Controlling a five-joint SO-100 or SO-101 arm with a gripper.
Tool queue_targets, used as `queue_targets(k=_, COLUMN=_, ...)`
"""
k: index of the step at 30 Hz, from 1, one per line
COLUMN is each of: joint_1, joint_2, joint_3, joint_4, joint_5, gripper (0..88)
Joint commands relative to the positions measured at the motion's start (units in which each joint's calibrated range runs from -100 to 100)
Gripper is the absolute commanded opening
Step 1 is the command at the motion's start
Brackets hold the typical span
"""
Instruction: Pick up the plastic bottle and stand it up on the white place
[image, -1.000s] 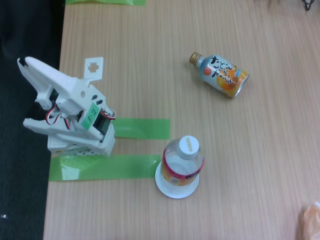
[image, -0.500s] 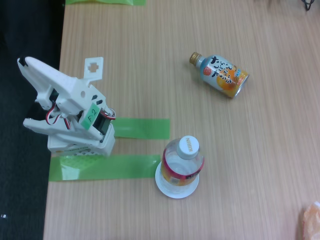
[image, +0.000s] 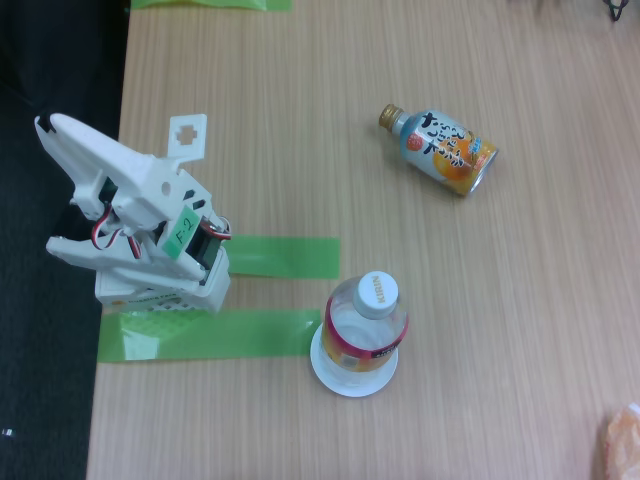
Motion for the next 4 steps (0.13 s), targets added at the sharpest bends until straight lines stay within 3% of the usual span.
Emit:
queue_targets(k=1, joint_1=-0.07, joint_2=0.25, joint_3=0.36, joint_4=-1.35, joint_5=-0.13, gripper=5.2)
queue_targets(k=4, joint_1=-0.07, joint_2=0.25, joint_3=0.36, joint_4=-1.35, joint_5=-0.13, gripper=5.2)
